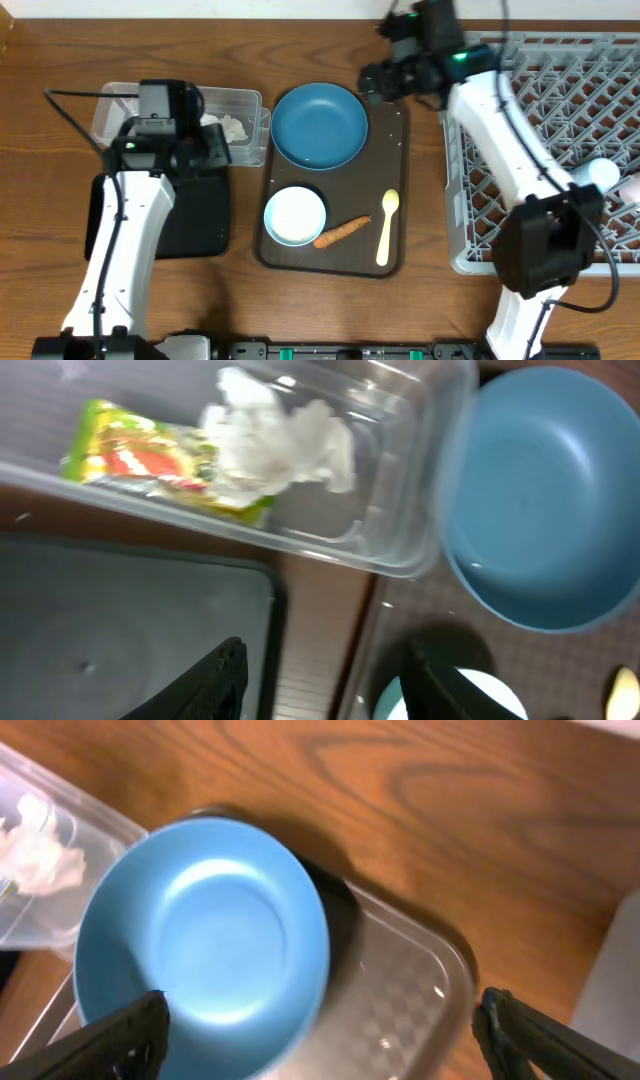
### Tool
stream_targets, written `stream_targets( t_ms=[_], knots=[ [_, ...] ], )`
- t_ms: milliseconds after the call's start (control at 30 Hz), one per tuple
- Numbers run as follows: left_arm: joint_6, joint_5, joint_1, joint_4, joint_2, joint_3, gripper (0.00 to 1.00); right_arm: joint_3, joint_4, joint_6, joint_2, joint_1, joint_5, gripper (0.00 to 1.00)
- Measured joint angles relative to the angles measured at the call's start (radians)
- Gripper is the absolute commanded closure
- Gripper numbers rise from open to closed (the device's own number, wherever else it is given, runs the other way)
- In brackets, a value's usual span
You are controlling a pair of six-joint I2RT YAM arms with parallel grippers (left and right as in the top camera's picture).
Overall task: Sort waste into correct bins and load items into the dishwasher rack
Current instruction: 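Reach the right gripper to the blue plate and grasp its rim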
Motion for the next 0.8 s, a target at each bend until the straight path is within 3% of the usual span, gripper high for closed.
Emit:
stream_targets(
  t_ms=[200, 533, 800],
  knots=[
    [0.0, -0.006, 0.036, -0.019, 0.0, 0.0, 0.48, 0.0, 0.045, 0.103, 0.108, 0.08, 0.161, 0.16],
    [-0.004, -0.006, 0.036, -0.025, 0.0, 0.0, 0.45, -0.001, 0.035, 0.177, 0.247, 0.092, 0.2, 0.69],
    [-0.004, -0.006, 0.036, -0.026, 0.0, 0.0, 0.45, -0.001, 0.02, 0.195, 0.247, 0.092, 0.203, 0.74]
  ],
)
